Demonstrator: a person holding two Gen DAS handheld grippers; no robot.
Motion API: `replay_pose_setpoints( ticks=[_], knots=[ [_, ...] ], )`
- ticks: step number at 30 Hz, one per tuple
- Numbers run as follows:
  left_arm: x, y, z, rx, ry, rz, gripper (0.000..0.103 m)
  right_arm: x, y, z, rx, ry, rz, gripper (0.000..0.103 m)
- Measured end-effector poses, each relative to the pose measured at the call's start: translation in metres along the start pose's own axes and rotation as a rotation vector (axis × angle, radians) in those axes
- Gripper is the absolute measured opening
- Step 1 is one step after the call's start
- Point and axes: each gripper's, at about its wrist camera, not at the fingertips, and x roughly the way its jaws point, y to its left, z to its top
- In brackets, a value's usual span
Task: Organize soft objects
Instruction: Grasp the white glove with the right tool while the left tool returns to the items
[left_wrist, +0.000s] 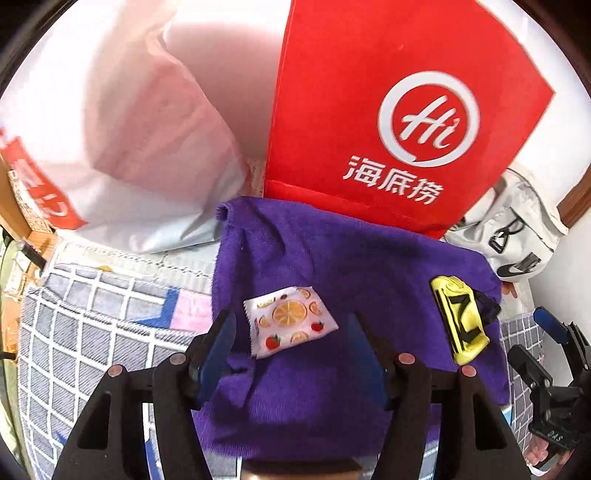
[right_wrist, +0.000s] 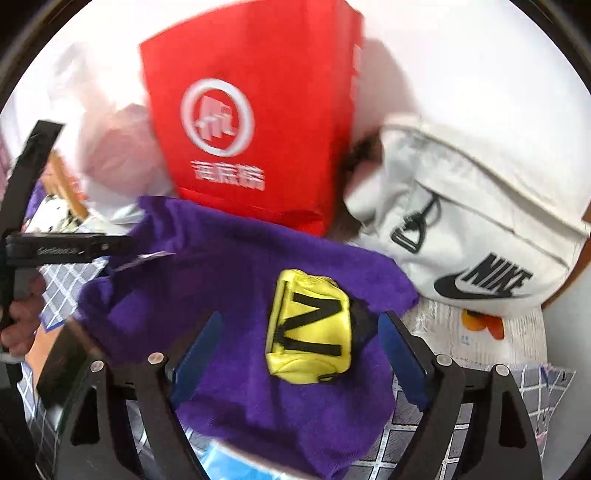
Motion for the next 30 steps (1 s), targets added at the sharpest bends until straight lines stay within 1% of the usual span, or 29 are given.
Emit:
replay_pose_setpoints(
  ticks=[2,4,6,9,11,13,16,19,25,26,28,29,30],
  knots=[
    [-0.01,-0.008,-0.005,0.003,-0.034,-0.009,0.061,-0.011,0.01,-0.003,-0.021,-0.016,-0.02,0.086],
    [-0.028,-0.007,-0.014,0.001,-0.065,-0.013,0.061,-0.025,0.018,-0.01,-0.038,-0.026,-0.033,0.086],
    [-0.041,-0.006,-0.022,-0.005,-0.082,-0.02,0.061,-0.032,0.026,-0.016,-0.034,-0.023,-0.023,0.086],
    [-0.059,-0.005,-0.039,-0.001,-0.082,-0.041,0.061,-0.053,0.028,-0.034,0.018,-0.013,0.026,0.086],
    [-0.073,-0.001,-0.052,0.014,-0.071,-0.033,0.061,-0.062,0.033,-0.043,0.036,-0.004,0.046,0.086],
    [-0.088,0.001,-0.07,0.027,-0.072,-0.025,0.061,-0.076,0.036,-0.056,0.057,-0.015,0.069,0.086],
    [-0.103,0.005,-0.095,0.032,-0.084,-0.036,0.061,-0.101,0.042,-0.074,0.097,-0.038,0.057,0.086],
    [-0.113,0.009,-0.122,0.015,-0.079,-0.042,0.061,-0.118,0.046,-0.091,0.119,-0.036,0.049,0.086],
    [-0.124,0.01,-0.167,0.007,-0.091,-0.023,0.061,-0.139,0.053,-0.134,0.105,-0.008,0.026,0.086],
    [-0.125,0.011,-0.173,0.003,-0.091,-0.023,0.061,-0.143,0.054,-0.145,0.104,-0.006,0.021,0.084],
    [-0.127,0.012,-0.186,0.002,-0.09,-0.033,0.061,-0.147,0.053,-0.163,0.108,0.0,0.009,0.077],
    [-0.128,0.011,-0.191,0.004,-0.091,-0.036,0.061,-0.148,0.051,-0.171,0.111,0.008,0.006,0.071],
    [-0.128,0.011,-0.196,0.003,-0.091,-0.036,0.061,-0.147,0.049,-0.179,0.122,0.02,0.002,0.061]
  ],
)
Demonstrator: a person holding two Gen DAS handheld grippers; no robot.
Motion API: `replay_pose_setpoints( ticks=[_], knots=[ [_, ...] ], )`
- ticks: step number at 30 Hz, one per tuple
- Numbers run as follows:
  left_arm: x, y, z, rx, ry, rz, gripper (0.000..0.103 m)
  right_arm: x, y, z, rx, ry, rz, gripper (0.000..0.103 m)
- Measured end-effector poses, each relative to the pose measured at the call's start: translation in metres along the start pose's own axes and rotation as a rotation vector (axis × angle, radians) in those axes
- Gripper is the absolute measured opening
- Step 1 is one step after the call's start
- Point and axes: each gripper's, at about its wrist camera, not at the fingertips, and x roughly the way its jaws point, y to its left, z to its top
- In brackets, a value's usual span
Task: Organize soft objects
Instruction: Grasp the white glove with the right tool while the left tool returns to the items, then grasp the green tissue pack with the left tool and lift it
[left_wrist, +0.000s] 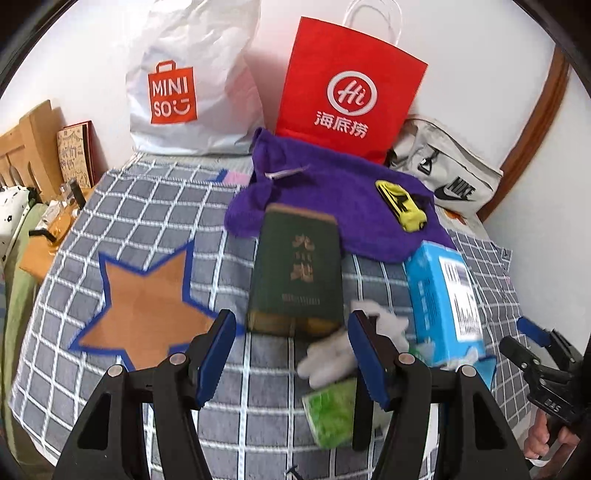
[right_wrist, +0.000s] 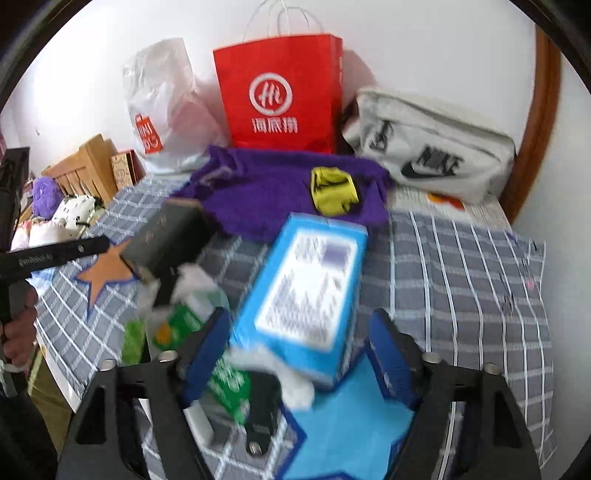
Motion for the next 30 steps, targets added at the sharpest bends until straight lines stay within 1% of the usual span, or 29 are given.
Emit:
replay_pose_setpoints(
  ticks=[1,2,3,5,9,11,13,15,17,18,19,20,21,24,30],
  knots=[
    [0.0,0.0,-0.006,-0.006,0.0,0.005,0.061,0.001,-0.003,-0.006,0.01,0.012,-0.001,0.055],
    [0.001,0.0,-0.01,-0.009,0.001,0.01,0.061,0.004,-0.006,-0.013,0.02,0.025,0.006,0.047],
    [0.001,0.0,-0.015,-0.009,-0.001,0.015,0.061,0.007,-0.01,-0.022,0.036,0.042,0.02,0.045],
    [0.002,0.0,-0.024,-0.011,-0.008,0.015,0.061,0.013,-0.013,-0.035,0.048,0.069,0.033,0.045],
    [0.008,0.001,-0.038,-0.021,0.018,-0.002,0.061,0.022,-0.009,-0.05,0.034,0.085,0.042,0.045],
    [0.01,0.002,-0.045,-0.012,0.029,0.003,0.061,0.027,-0.007,-0.053,0.038,0.087,0.057,0.045],
    [0.01,0.004,-0.049,-0.009,0.033,0.009,0.061,0.037,-0.008,-0.055,0.054,0.099,0.072,0.041],
    [0.01,0.006,-0.053,-0.007,0.035,0.009,0.061,0.048,-0.008,-0.058,0.059,0.113,0.074,0.039],
    [0.009,0.009,-0.057,-0.006,0.037,-0.004,0.061,0.057,-0.01,-0.061,0.066,0.117,0.062,0.039],
    [0.008,0.01,-0.059,-0.004,0.04,-0.016,0.061,0.061,-0.012,-0.062,0.08,0.115,0.076,0.038],
    [0.009,0.01,-0.061,0.004,0.048,-0.028,0.061,0.065,-0.013,-0.063,0.088,0.115,0.087,0.037],
    [0.01,0.01,-0.063,0.012,0.056,-0.031,0.061,0.066,-0.014,-0.062,0.091,0.112,0.089,0.031],
    [0.011,0.008,-0.065,0.02,0.063,-0.027,0.061,0.067,-0.014,-0.062,0.092,0.109,0.082,0.023],
    [0.016,0.001,-0.07,0.046,0.084,-0.037,0.061,0.063,-0.015,-0.064,0.077,0.098,0.084,0.022],
    [0.025,-0.011,-0.077,0.083,0.117,-0.046,0.061,0.035,-0.016,-0.071,0.044,0.06,0.064,0.022]
  ],
)
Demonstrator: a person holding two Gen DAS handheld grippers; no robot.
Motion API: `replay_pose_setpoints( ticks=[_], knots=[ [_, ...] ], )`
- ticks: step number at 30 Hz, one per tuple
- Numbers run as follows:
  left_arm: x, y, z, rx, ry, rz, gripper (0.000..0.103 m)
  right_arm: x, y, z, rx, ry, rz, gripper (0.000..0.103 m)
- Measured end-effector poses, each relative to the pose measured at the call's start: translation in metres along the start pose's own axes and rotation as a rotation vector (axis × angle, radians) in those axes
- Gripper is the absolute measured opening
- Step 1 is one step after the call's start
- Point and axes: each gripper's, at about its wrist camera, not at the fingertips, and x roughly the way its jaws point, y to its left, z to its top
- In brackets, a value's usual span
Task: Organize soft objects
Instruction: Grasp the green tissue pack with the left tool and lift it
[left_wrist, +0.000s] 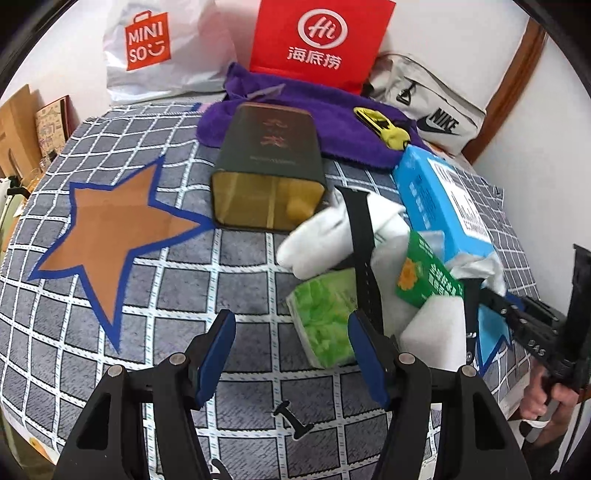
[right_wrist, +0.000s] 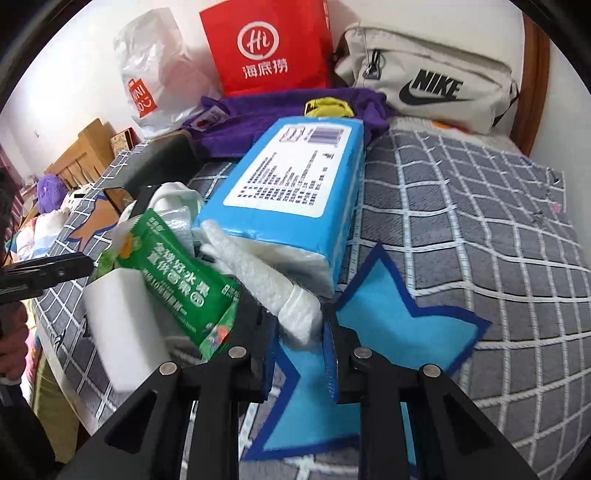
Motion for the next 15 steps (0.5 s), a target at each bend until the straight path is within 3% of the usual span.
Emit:
replay_pose_setpoints(
  ticks=[3,9,15],
  knots=[
    [-0.001,-0.004,-0.004,0.03,-0.006,-0.001,0.072,-0.012,-0.005,-0.003,0.007,-0.021,-0.015,0.022],
    [0.003,-0.003,-0.013,0.085,0.001,0.067,0.073,-0.028,-0.015,-0.006,0.03,-0.062,-0.027,0.022],
    [0.016,0.007,-0.007,-0.018,-0.007,-0.029,0.07,-0.024,-0.015,-0.009,0.026,-0.05,-0.022,0.022]
  ],
)
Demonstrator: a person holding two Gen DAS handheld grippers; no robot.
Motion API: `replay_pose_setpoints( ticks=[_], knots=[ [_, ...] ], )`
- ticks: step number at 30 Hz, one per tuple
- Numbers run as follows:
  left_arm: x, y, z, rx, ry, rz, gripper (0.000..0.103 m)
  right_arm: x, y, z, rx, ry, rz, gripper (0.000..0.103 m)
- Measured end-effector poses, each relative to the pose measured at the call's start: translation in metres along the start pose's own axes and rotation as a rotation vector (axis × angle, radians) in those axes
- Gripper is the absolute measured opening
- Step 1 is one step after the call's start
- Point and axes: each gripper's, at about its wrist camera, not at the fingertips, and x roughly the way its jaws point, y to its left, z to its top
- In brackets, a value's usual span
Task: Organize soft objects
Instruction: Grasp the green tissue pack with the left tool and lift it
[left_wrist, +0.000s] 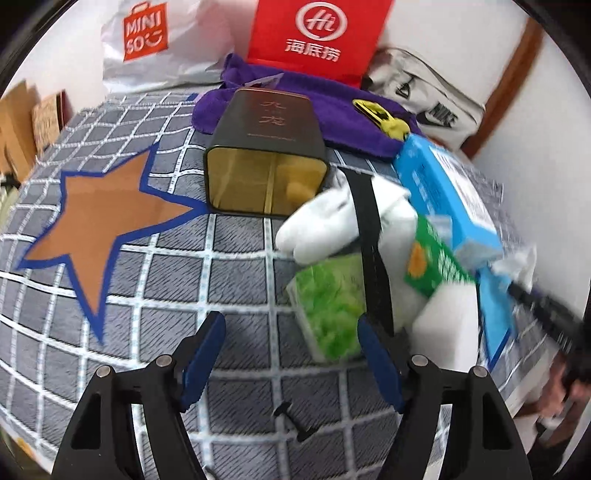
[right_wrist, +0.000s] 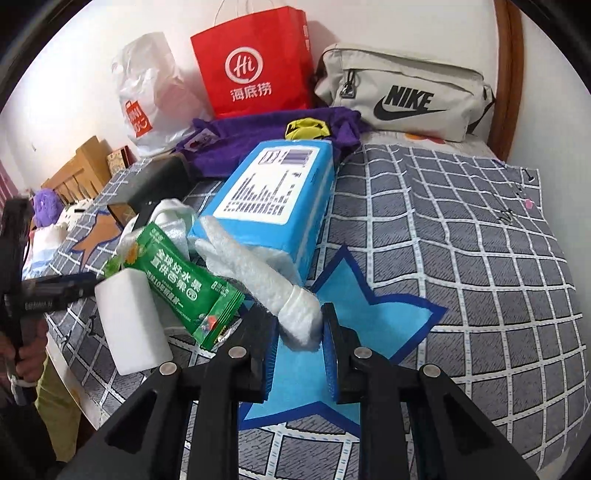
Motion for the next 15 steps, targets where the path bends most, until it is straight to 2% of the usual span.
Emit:
replay_pose_setpoints(
  ticks=[4,6,8,11,13,14,15],
  knots=[
    [0.012,-0.006,0.006,0.02,-0.02,-0.018,0.056,0.006,0.007,-0.002,-0.026,0.02,-0.001,0.022],
    [0.014,-0.007,0.008,0.019,-0.023,-0.066,0.032,0.008,0.008,-0.002,-0.029,0.026,-0.001,0.022],
    [0.016,-0.008,0.008,0.018,-0.031,-0.079,0.03,0.011,0.008,-0.001,-0.03,0.032,-0.006,0.022],
    [0.012,-0.005,0.006,0.015,-0.049,-0.082,0.018,0.012,0.008,0.0,-0.029,0.037,-0.012,0.022],
    [0.001,0.003,0.007,0.0,-0.052,-0.121,0.014,0.01,0.007,0.0,-0.032,0.037,-0.018,0.022],
    [-0.005,0.006,0.006,-0.004,-0.06,-0.109,0.014,0.008,0.008,0.0,-0.034,0.035,-0.02,0.022],
    [-0.012,0.012,0.005,-0.005,-0.066,-0.061,0.014,0.007,0.008,0.0,-0.037,0.033,-0.021,0.022]
  ],
)
